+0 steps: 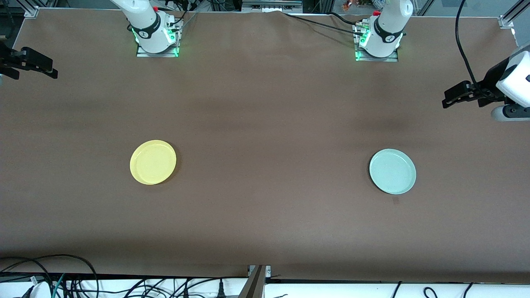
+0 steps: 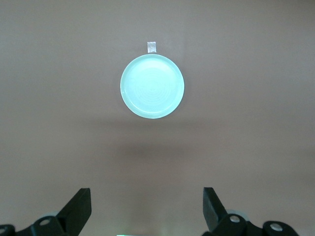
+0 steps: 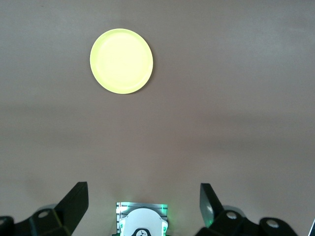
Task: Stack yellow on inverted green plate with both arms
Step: 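Move the left gripper toward the pale green plate, then lower the left gripper and grasp the green plate's rim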
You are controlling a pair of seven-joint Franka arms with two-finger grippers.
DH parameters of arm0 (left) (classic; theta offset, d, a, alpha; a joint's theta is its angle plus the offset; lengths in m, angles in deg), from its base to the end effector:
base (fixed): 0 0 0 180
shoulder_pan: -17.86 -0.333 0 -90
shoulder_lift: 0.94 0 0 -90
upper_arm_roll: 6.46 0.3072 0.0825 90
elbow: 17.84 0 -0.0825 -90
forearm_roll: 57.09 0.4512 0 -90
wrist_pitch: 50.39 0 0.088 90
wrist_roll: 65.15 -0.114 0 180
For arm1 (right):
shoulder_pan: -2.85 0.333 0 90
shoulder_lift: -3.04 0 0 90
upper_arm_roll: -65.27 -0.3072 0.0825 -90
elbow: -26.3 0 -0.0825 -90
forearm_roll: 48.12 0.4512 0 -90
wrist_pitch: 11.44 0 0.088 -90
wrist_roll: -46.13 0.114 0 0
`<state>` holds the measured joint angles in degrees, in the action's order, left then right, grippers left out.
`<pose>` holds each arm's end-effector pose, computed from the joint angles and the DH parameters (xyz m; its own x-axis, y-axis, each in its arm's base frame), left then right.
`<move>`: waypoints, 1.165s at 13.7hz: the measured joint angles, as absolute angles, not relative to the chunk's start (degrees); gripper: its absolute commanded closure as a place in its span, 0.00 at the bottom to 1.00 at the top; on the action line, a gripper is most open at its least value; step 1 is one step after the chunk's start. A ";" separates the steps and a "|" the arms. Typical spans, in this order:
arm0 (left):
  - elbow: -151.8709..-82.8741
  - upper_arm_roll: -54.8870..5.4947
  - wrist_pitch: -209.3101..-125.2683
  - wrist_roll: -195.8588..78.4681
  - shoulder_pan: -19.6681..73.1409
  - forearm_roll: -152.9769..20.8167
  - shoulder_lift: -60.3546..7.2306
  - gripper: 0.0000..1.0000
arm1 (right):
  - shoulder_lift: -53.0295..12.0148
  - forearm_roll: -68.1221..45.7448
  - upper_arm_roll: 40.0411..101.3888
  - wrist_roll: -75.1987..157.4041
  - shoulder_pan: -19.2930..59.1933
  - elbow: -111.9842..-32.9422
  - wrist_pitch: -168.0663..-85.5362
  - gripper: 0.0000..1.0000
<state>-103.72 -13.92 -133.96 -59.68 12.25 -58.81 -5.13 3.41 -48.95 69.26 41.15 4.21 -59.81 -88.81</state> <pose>0.6300 -0.0214 0.5925 0.9915 0.0592 -0.1158 0.0629 -0.9976 0.0286 0.5941 -0.0293 0.6309 0.9885 0.0384 -0.1462 0.0390 -0.9992 0.0013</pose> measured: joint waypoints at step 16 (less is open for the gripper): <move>-104.72 -12.47 -138.51 -62.74 8.80 -58.83 -17.85 0.00 | 3.41 -48.95 69.21 41.16 4.22 -59.83 -89.08 0.00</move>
